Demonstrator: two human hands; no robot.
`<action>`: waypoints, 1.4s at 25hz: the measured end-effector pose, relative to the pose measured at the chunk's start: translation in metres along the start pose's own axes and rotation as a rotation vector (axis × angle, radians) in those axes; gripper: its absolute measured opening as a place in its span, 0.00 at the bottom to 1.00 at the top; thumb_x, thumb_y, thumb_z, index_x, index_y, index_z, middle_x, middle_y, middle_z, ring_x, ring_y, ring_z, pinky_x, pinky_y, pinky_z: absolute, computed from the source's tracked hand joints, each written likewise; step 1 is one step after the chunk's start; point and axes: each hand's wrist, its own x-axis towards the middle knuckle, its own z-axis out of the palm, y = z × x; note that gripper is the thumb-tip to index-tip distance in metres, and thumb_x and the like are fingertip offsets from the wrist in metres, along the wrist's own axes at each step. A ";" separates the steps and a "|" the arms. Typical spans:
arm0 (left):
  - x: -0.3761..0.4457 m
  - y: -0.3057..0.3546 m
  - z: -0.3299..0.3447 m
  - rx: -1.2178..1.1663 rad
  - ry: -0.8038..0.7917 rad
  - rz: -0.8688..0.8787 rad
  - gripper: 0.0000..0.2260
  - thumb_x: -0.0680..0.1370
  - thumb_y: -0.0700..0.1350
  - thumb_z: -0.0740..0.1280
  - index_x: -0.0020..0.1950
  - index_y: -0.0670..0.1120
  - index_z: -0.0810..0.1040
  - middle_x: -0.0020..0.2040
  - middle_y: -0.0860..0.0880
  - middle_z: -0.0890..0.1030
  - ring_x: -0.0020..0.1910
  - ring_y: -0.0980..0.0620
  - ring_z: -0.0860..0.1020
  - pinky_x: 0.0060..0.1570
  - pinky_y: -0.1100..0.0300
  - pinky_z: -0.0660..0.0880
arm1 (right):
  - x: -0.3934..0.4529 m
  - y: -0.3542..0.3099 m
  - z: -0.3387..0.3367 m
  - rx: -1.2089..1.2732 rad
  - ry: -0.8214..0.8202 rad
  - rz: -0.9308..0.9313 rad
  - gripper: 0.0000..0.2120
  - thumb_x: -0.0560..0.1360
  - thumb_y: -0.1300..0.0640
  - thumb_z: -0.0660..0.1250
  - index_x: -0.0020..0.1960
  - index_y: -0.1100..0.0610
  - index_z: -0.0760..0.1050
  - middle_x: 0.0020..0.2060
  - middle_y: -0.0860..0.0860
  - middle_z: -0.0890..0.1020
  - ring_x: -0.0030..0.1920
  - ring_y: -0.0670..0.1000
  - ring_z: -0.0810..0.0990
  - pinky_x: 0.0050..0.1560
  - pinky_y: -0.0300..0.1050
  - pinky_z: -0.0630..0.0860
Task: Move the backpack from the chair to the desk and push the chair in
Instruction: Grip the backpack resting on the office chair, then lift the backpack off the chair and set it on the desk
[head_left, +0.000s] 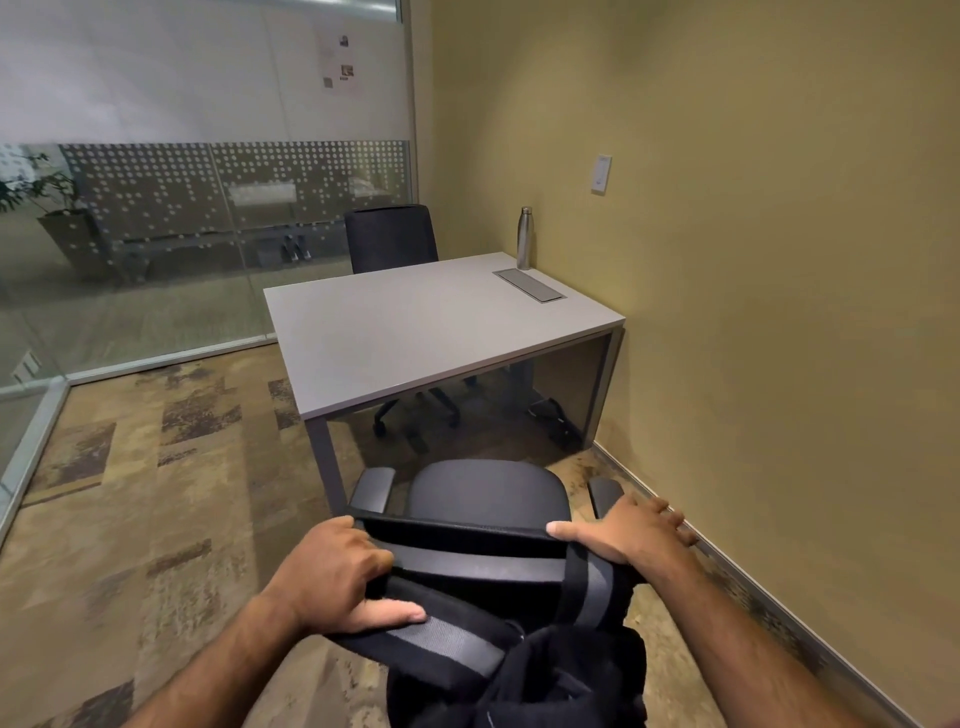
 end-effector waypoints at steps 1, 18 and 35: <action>0.003 0.003 -0.001 -0.014 -0.015 0.016 0.32 0.73 0.76 0.61 0.26 0.49 0.71 0.22 0.51 0.72 0.22 0.49 0.70 0.30 0.58 0.66 | 0.001 0.001 -0.001 0.007 -0.008 0.000 0.67 0.53 0.15 0.65 0.79 0.57 0.61 0.79 0.63 0.63 0.76 0.68 0.65 0.74 0.65 0.65; 0.121 0.108 -0.005 -0.329 -0.184 0.385 0.33 0.74 0.74 0.59 0.30 0.45 0.64 0.24 0.43 0.71 0.27 0.39 0.67 0.34 0.45 0.73 | 0.016 0.066 -0.019 0.681 0.039 0.011 0.13 0.62 0.48 0.77 0.38 0.57 0.81 0.36 0.53 0.85 0.36 0.52 0.84 0.31 0.42 0.75; 0.182 0.194 0.001 -0.484 -0.268 0.645 0.21 0.81 0.63 0.63 0.35 0.51 0.65 0.29 0.47 0.70 0.30 0.42 0.67 0.36 0.52 0.61 | 0.032 0.141 -0.053 1.028 -0.097 0.124 0.06 0.71 0.64 0.78 0.41 0.65 0.82 0.26 0.56 0.85 0.22 0.53 0.82 0.24 0.38 0.75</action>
